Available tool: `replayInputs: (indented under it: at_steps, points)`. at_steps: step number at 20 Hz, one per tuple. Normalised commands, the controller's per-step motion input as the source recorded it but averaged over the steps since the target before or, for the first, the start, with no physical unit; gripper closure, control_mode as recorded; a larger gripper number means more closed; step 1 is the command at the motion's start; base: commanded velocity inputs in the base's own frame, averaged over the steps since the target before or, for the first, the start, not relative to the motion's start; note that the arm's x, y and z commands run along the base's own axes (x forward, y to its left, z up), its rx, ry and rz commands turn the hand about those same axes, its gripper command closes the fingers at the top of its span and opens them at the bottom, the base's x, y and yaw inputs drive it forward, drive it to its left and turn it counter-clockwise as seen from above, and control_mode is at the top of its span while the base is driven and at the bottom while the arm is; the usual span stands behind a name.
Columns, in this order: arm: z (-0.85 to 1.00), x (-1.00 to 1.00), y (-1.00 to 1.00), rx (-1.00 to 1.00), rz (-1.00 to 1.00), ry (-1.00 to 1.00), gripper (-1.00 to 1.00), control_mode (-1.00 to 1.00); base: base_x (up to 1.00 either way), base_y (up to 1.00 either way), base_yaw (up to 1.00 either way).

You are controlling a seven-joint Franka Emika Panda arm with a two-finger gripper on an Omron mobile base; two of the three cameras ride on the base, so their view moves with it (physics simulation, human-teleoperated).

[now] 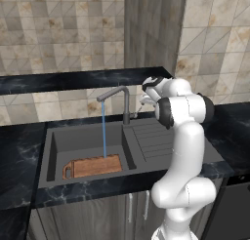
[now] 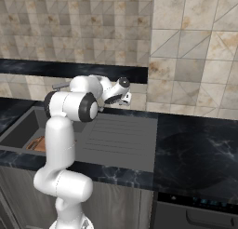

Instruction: Turn on the sink faucet with hot water and rinse the cutting board for ten seconds, then turn off the faucet. Push the cutting board to reach the water if necessary.

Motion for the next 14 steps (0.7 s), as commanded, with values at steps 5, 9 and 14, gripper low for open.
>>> replayInputs:
  at_steps: [5,9,14]
  points:
    - [0.00,-0.16,0.00,0.00,0.00,0.00,-1.00,-1.00,0.00,0.00,0.00]
    - [0.00,-0.22,-0.01,0.00,0.00,0.00,-1.00,-1.00,0.00,0.00,0.00]
    - [0.00,-0.03,0.00,0.00,0.00,0.00,-1.00,-1.00,0.00,0.00,0.00]
